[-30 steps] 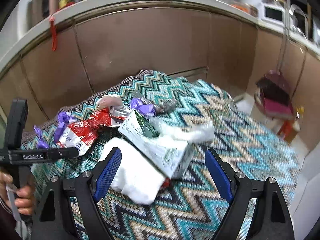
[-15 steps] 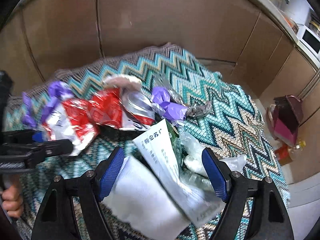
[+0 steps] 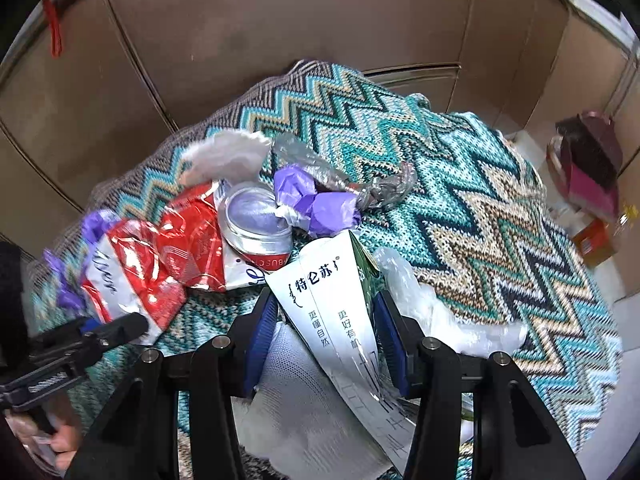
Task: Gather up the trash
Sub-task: 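Grasp the silver can with the left tool while the right tool grasps the white milk carton, then carry the can and carton to the white bin and release them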
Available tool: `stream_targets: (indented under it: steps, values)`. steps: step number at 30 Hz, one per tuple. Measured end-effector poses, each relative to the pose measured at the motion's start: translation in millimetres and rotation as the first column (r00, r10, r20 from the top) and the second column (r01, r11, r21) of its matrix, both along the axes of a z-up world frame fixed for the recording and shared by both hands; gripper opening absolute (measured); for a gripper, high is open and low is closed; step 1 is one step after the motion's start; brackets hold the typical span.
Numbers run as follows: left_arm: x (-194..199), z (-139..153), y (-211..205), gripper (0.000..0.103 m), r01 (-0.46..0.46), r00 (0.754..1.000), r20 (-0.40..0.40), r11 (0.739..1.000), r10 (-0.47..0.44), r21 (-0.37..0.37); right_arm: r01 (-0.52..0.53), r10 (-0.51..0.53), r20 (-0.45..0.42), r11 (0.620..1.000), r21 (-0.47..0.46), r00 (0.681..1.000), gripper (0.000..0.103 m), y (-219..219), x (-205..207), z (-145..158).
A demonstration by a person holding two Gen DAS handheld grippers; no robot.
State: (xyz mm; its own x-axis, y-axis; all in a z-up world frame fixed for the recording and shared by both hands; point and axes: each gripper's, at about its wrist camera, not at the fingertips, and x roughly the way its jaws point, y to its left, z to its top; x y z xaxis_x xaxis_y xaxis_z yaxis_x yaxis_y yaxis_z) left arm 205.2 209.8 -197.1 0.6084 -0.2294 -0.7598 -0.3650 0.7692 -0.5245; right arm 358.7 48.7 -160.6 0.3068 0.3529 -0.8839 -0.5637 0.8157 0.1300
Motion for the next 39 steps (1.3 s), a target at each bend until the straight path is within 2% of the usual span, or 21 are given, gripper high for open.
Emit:
stream_targets:
  steps: [4,9,15,17,26,34,39]
  values:
    - [-5,4,-7,0.033,0.004,1.0,0.011,1.0,-0.004,0.014,0.026,-0.023,-0.026,0.995,0.1,0.999,0.049,-18,-4,9]
    - [-14,17,-15,0.029,0.027,0.999,0.042,0.998,-0.029,0.049,0.053,-0.052,-0.009,0.978,0.203,0.999,0.048,-47,-16,26]
    - [-29,31,-24,0.027,0.048,0.996,0.07,0.996,-0.053,0.073,0.049,-0.048,-0.012,0.969,0.241,0.999,0.047,-65,-37,33]
    - [-35,39,-27,0.022,0.056,0.994,0.085,0.994,-0.064,0.09,0.048,-0.05,0.004,0.965,0.259,0.999,0.047,-69,-47,39]
    - [-69,76,-42,0.022,0.088,0.982,0.152,0.987,-0.109,0.137,0.062,-0.095,0.071,0.926,0.373,0.993,0.046,-105,-95,73]
    - [-93,120,-71,0.022,0.141,0.959,0.221,0.975,-0.178,0.174,0.099,-0.18,0.139,0.885,0.454,0.974,0.046,-162,-148,104]
    - [-98,148,-110,0.022,0.221,0.926,0.267,0.957,-0.266,0.185,0.175,-0.288,0.166,0.855,0.487,0.943,0.046,-218,-172,113]
